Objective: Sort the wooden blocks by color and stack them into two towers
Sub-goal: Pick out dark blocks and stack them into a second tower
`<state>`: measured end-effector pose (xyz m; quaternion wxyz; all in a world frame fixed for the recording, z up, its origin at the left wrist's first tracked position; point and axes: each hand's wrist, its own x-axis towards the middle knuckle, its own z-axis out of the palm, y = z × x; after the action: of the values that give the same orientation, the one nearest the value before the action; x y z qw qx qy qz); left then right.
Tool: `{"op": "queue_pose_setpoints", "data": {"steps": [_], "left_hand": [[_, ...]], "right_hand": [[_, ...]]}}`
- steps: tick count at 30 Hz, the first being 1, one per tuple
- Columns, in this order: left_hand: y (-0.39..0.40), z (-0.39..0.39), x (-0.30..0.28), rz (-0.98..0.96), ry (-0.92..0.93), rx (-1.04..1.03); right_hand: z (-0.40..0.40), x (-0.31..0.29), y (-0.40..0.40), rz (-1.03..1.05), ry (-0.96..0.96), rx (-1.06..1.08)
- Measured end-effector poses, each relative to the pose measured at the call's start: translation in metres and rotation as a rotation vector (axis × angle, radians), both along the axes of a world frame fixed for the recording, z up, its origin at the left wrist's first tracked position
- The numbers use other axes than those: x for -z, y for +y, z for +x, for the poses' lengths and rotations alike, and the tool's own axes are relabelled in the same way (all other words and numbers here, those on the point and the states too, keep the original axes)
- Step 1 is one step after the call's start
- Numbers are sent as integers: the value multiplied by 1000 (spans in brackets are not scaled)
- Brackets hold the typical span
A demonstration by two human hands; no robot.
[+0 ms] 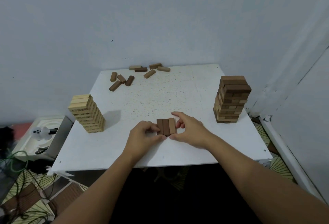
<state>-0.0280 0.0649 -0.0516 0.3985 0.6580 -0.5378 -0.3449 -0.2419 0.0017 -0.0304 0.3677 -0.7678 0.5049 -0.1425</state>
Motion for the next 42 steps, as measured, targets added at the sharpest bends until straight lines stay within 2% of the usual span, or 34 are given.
{"op": "queue_pose_setpoints", "data": {"steps": [3,22,27,33,36,42], "left_hand": [[-5,6,-5,55,14,35],[-5,4,-7,43,-9,64],[-13,8,-16,124,-9,89],[-38,15,-33,318,-172,273],[-43,12,-39,324,-268,340],[-42,14,-39,290,-336,371]], "right_hand": [[-3,1,-9,117,-31,11],[4,10,-5,-55,-4,18],[5,10,-5,-56,11,16],[5,10,-5,-57,17,8],[4,9,-5,-59,22,0],[4,8,-5,-73,39,-11]]}}
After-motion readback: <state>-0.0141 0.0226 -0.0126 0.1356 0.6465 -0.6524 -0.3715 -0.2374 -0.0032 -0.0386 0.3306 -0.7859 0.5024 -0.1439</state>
